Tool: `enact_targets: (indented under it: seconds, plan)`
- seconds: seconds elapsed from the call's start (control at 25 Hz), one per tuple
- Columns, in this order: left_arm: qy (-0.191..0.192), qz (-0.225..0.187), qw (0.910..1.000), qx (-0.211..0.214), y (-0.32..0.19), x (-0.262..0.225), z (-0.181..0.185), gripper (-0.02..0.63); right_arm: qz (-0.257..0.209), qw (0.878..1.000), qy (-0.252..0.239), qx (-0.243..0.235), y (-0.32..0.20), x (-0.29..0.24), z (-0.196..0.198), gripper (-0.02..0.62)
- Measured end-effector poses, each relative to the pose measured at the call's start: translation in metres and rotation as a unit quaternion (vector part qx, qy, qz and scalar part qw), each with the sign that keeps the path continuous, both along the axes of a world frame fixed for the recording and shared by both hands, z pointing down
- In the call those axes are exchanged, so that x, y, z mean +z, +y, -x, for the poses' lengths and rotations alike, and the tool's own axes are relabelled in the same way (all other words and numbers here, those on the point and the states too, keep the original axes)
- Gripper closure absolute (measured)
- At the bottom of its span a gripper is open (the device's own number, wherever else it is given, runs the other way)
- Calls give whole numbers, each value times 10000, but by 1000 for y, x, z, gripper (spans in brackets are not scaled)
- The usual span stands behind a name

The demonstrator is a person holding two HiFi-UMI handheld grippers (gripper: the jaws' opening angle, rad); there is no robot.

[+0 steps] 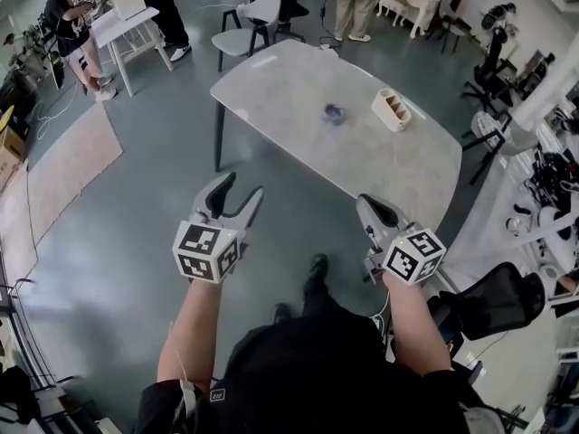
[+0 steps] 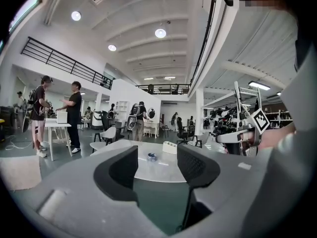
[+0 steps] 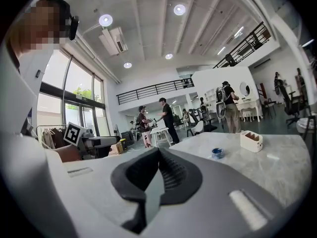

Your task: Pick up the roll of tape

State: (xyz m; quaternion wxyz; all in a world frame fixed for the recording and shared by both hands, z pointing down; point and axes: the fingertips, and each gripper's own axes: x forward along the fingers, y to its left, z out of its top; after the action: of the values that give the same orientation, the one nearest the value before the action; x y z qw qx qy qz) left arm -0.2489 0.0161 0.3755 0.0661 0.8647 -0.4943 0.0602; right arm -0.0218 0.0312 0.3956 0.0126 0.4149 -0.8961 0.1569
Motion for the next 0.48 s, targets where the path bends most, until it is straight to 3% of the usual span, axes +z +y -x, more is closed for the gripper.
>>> enact_targets:
  seconds: [0.48]
  plan:
    - [-181,206,9996,65,-122,18,-60,351,123,9997,-225,-19,-126,21,-53,592]
